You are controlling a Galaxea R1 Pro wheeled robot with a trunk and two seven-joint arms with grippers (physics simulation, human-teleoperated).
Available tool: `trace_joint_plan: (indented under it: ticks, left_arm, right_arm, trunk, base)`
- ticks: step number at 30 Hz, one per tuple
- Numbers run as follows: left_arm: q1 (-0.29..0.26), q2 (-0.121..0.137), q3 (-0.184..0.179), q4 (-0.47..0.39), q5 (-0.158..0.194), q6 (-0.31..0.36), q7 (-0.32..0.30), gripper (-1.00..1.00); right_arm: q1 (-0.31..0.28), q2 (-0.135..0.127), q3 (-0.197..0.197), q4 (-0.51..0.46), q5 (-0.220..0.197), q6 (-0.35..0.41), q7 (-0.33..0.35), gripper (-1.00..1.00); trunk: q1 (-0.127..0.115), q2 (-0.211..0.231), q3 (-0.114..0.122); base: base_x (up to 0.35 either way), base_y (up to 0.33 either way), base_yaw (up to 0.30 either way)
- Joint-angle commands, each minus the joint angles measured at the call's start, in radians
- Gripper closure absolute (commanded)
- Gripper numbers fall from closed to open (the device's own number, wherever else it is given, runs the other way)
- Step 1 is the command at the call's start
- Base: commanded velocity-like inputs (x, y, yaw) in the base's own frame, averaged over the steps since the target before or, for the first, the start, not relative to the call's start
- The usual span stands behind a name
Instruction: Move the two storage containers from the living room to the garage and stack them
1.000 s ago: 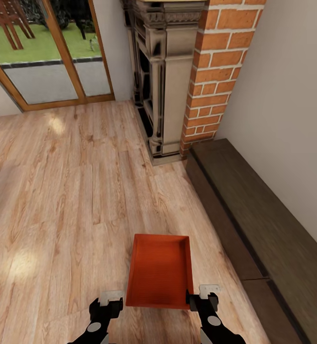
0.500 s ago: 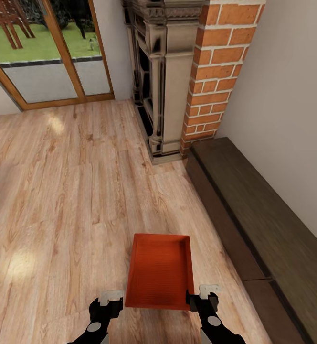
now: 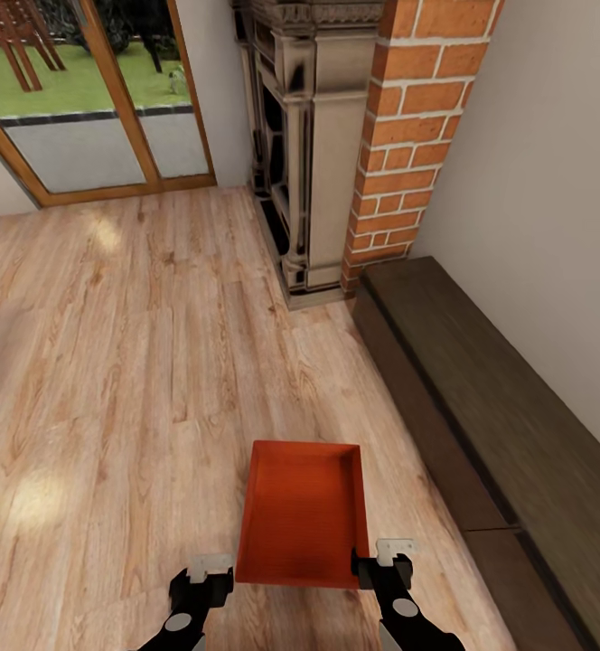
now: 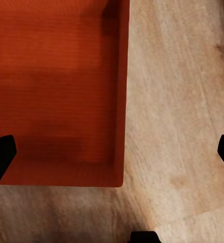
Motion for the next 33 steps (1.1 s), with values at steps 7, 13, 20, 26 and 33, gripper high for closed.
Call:
trace_joint_plan:
  ticks: [7, 13, 20, 26, 33]
  left_arm:
    - [-0.001, 0.001, -0.007, 0.005, 0.003, -0.002, 0.006, -1.0]
    - [-0.001, 0.001, -0.007, 0.006, 0.002, -0.003, 0.006, -1.0]
    - [-0.001, 0.001, -0.007, 0.006, 0.002, -0.003, 0.006, -1.0]
    - [-0.001, 0.0, -0.007, 0.006, 0.002, -0.004, 0.006, -1.0]
    - [-0.001, 0.0, -0.007, 0.006, 0.002, -0.004, 0.006, -1.0]
  right_arm:
    - [0.0, 0.0, 0.008, 0.001, -0.001, -0.001, -0.008, -1.0]
    - [0.0, 0.0, 0.008, 0.001, -0.001, -0.001, -0.008, -1.0]
    - [0.0, 0.0, 0.009, 0.001, 0.001, -0.002, -0.008, -1.0]
    - [0.0, 0.0, 0.009, 0.001, 0.0, -0.003, -0.008, -1.0]
    - [0.0, 0.001, 0.008, 0.002, 0.0, -0.004, -0.015, -1.0]
  trunk:
    - [0.027, -0.05, -0.023]
    - [0.05, -0.092, -0.041]
    - [0.077, -0.141, -0.063]
    - [0.1, -0.183, -0.082]
    - [0.127, -0.232, -0.104]
  base:
    - [0.0, 0.0, 0.0]
    - [0.0, 0.0, 0.0]
    - [0.0, 0.0, 0.0]
    - [0.0, 0.0, 0.0]
    - [0.0, 0.0, 0.0]
